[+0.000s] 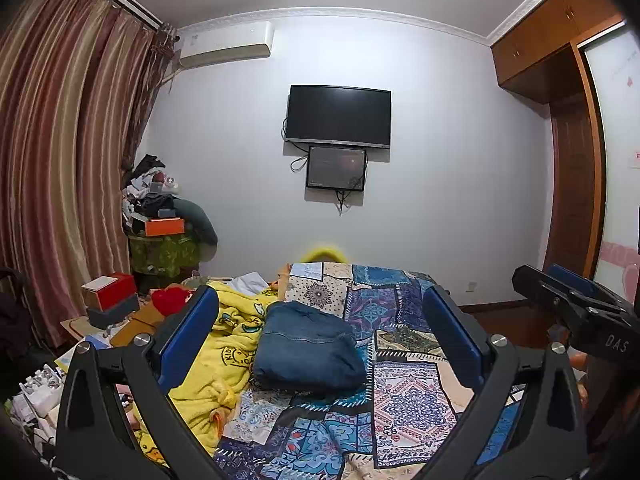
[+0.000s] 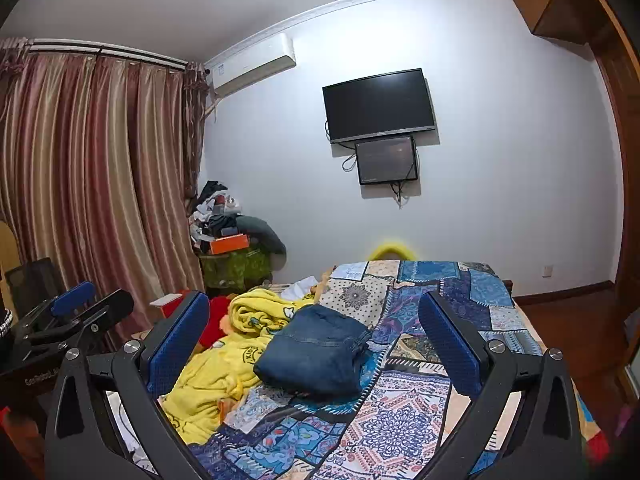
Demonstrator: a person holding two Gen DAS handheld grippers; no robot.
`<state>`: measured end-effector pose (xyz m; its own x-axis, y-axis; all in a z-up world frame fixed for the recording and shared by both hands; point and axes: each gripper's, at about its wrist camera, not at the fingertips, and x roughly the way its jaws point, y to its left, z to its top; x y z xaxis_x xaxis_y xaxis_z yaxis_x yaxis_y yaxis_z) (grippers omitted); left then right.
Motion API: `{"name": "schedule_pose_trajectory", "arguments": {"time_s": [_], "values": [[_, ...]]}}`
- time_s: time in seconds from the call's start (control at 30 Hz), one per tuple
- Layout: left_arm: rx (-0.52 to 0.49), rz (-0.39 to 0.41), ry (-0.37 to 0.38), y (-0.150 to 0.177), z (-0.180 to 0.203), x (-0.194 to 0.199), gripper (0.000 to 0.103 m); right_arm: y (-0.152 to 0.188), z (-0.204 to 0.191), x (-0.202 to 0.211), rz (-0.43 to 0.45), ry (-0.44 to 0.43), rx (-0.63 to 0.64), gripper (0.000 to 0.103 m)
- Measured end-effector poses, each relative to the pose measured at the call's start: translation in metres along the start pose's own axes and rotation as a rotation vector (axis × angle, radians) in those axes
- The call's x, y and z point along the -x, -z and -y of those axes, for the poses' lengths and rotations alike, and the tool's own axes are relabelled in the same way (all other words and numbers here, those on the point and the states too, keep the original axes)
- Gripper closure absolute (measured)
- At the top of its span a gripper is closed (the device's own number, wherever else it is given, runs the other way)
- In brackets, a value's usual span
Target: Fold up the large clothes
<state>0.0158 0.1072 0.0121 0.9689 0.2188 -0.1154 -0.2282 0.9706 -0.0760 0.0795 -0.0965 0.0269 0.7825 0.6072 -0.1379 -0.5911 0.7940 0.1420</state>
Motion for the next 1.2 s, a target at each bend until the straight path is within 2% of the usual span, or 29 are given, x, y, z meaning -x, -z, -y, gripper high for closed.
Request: {"name": "schedule_pose_trajectory", "arguments": {"time_s": [0.47, 1.2], "values": [[0.001, -0.035, 0.061, -0.001, 0.003, -0.005, 0.001, -0.001, -0.001, 0.002, -0.002, 0.021, -0.005, 0.0], [0.011, -0.046, 0.071, 0.004, -0.003, -0.014, 0.001, 0.001, 0.0, -0.007, -0.033, 0.034, 0.001, 0.0]]}}
